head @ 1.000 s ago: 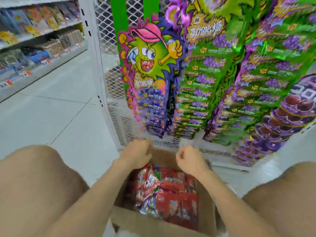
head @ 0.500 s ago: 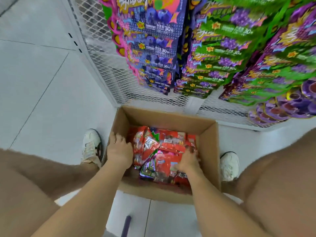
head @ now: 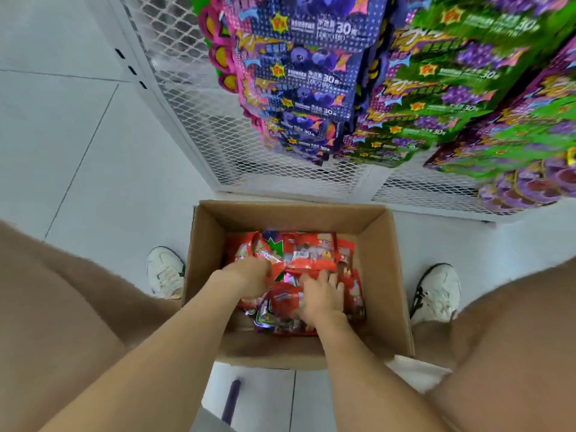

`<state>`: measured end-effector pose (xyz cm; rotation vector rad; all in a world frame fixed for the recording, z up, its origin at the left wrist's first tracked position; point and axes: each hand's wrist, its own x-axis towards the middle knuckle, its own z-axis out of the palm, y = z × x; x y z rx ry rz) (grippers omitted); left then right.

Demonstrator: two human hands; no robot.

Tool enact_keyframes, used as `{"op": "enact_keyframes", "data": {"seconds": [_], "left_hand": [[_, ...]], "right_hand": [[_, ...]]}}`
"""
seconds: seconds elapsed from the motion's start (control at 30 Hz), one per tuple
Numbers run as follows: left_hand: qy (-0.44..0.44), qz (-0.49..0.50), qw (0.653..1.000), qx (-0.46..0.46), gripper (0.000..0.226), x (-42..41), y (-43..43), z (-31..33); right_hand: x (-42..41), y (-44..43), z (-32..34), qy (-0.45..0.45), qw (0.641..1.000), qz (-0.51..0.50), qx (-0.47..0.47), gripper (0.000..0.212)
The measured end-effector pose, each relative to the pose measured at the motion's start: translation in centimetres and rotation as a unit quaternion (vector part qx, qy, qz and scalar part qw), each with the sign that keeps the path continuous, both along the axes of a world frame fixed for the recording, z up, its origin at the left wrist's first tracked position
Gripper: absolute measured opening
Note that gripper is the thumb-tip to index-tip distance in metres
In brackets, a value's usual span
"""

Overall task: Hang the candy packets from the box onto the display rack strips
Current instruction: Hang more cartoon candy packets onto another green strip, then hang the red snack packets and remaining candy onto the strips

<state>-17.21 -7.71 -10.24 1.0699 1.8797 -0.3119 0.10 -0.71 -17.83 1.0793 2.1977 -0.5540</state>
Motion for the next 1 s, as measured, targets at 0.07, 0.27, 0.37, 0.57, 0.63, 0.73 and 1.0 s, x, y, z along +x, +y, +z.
{"op": "enact_keyframes", "data": {"seconds": [0.07,0.27,0.37,0.57,0.63,0.73,1.0], "left_hand": [[-0.003,-0.007,1.000,0.018,0.040,-0.4,-0.1,0.3],[-0.028,0.066,0.988,0.135,0.048,-2.1,-0.3,2.9],[-0.060,0.146,0.967,0.200,0.033,-2.8,-0.2,6.3],[-0.092,0.360,0.857,0.356,0.022,-3.7,0.0,14.3],[-0.077,0.419,0.812,0.399,0.020,-3.9,0.1,16.8],[-0.056,0.444,0.773,0.450,0.025,-3.7,0.8,20.9],[0.012,0.392,0.765,0.511,0.020,-7.3,2.1,29.8]], "right_hand": [[-0.8,-0.9,0.5,-0.003,0.999,0.008,0.032,0.048],[-2.4,0.6,4.9,0.198,0.960,-0.103,-0.170,0.028],[-4.2,2.7,9.9,0.290,0.932,-0.092,-0.194,0.019],[-6.3,4.2,17.9,0.445,0.877,-0.172,-0.057,0.056],[-7.3,4.0,20.3,0.449,0.877,-0.171,-0.031,0.057],[-8.9,3.6,24.2,0.452,0.866,-0.115,-0.182,0.077],[-9.7,7.0,34.3,0.399,0.913,0.082,-0.027,0.014]]}}
